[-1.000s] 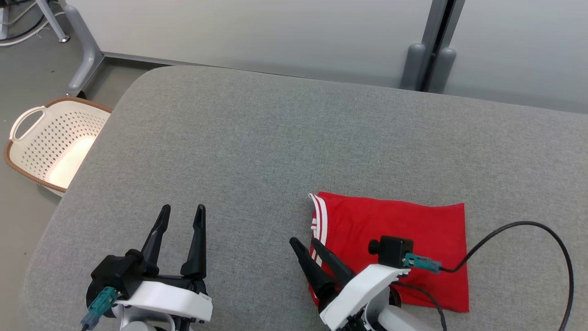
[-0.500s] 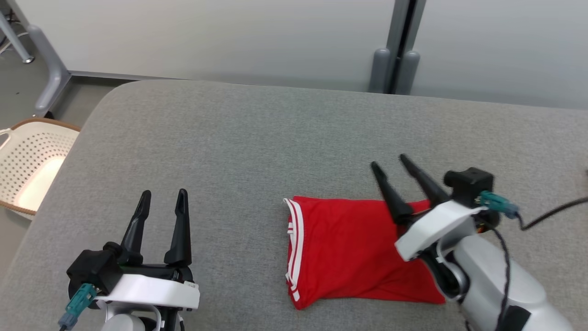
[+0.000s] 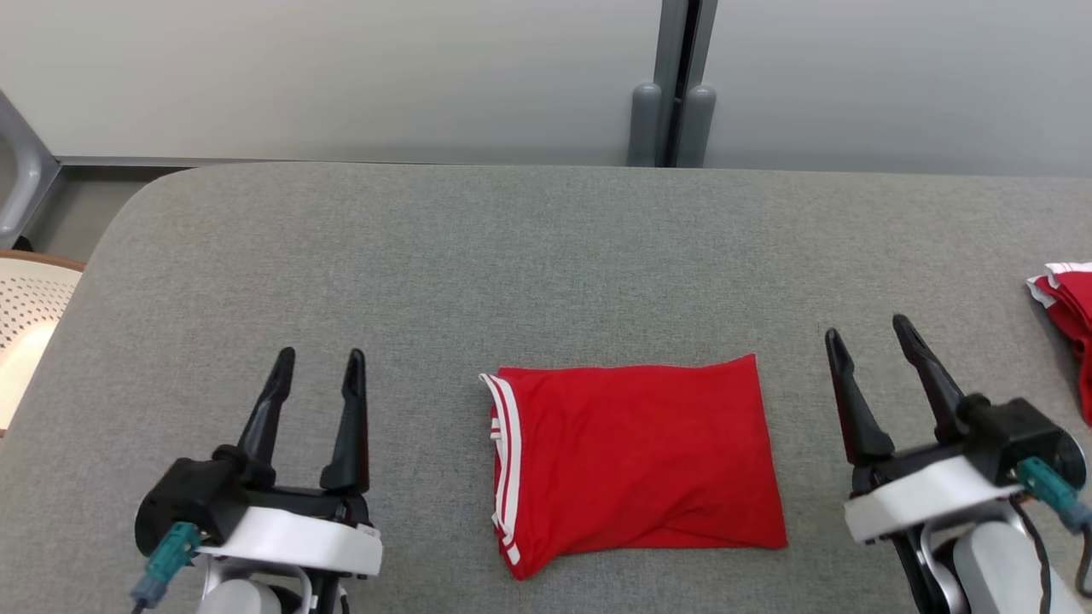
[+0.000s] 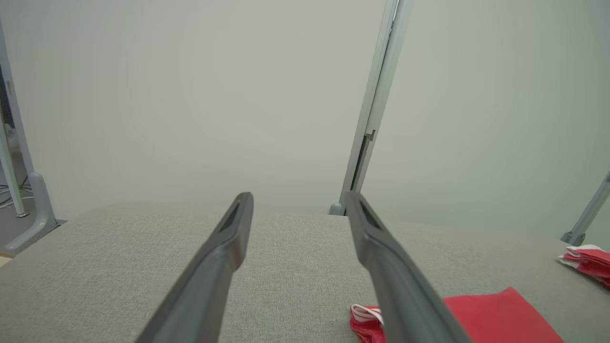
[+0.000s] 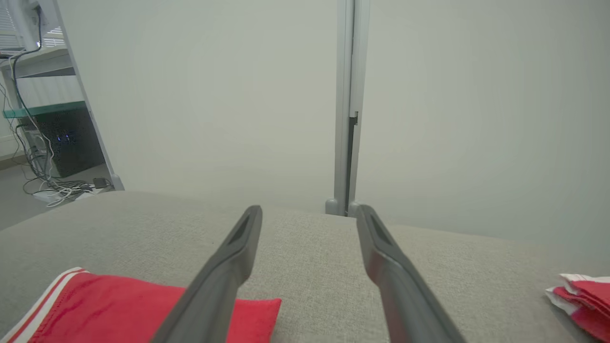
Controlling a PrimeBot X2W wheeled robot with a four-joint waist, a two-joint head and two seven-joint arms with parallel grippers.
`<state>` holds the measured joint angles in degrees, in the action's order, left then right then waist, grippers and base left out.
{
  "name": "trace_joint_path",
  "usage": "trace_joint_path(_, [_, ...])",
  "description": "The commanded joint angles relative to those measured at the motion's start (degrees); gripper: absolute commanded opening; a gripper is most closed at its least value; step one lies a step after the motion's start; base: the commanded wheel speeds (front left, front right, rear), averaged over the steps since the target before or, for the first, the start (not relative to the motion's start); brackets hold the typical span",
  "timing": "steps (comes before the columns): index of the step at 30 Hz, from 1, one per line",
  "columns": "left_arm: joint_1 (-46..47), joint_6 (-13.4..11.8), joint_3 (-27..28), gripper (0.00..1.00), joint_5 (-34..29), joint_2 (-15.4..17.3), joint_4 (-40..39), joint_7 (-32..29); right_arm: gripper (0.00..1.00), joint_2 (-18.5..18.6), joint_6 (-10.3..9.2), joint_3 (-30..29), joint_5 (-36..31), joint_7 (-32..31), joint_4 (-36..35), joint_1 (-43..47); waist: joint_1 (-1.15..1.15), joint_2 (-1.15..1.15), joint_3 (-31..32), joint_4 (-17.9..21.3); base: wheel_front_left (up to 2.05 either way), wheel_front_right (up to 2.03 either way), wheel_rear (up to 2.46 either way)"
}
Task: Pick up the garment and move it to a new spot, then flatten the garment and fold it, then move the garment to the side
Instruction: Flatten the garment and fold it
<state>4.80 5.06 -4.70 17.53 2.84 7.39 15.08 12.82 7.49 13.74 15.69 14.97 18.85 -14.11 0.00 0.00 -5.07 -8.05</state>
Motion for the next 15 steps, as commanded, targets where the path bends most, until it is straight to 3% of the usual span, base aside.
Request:
trace_joint_path(1, [-0.4,0.4,-0.4,1.00,-1.0,0.2,0.1,0.1,1.00,-0.5,0.00,-1.2,-1.5,0.3,-0.7,1.6,0.00,0.00,-0.1,0.2,0.00,0.00,0.00])
trace_joint_path(15, [-1.8,-0.1,-1.8,1.00,-2.9,0.2,0.9,0.1,1.00,-7.6,0.00,-10.4,-10.0,0.3,-5.9,8.9,0.00,0.00,-0.5,1.0,0.00,0.00,0.00])
